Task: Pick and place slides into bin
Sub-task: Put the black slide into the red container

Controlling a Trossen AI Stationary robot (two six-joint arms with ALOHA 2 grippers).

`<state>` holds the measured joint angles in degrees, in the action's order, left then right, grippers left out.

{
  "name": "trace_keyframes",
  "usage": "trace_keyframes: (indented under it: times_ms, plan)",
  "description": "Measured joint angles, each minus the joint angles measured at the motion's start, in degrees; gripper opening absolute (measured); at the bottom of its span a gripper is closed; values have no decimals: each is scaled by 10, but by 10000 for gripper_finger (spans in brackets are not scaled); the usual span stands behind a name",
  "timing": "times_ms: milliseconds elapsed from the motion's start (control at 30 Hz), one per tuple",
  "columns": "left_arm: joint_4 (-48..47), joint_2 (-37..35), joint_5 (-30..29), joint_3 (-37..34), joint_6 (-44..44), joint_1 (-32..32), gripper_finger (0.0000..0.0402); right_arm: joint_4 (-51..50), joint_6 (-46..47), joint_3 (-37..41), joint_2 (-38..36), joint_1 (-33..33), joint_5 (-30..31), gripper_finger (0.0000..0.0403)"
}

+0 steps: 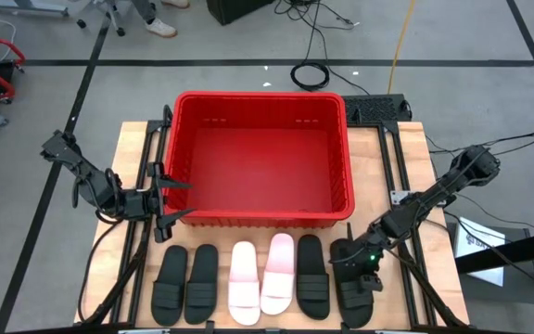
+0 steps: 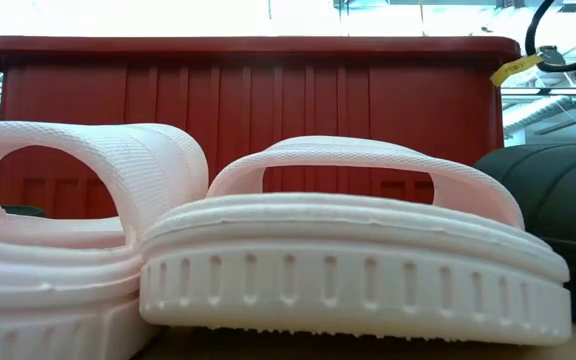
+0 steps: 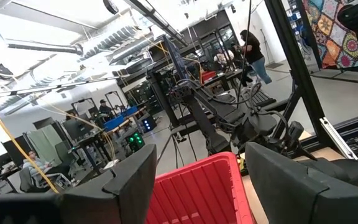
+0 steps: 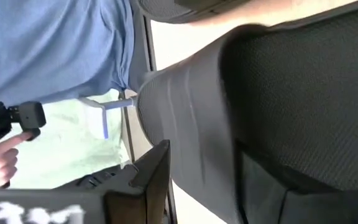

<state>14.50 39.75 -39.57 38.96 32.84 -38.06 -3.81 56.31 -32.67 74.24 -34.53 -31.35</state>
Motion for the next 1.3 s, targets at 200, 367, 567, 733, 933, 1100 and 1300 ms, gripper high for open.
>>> trace_keyframes:
  times_ms: [200,367,567,733,933,1100,1300]
  plan:
    - [0,0,0,0,-1,0,253,0,-2,0,0,-9,14,155]
    - [-1,0,0,0,-1,0,253,-3,-2,0,0,-18,22,155]
    - [-2,0,0,0,-2,0,253,-3,-2,0,4,-24,29,131]
    - [-2,0,0,0,-2,0,253,-4,-2,0,9,-24,28,88]
    - [-2,0,0,0,-3,0,253,-5,-15,0,9,-24,27,27]
    - [-2,0,0,0,-3,0,253,-4,-35,0,9,-23,25,9]
    - [-2,0,0,0,-3,0,253,-2,-34,0,9,-23,0,7]
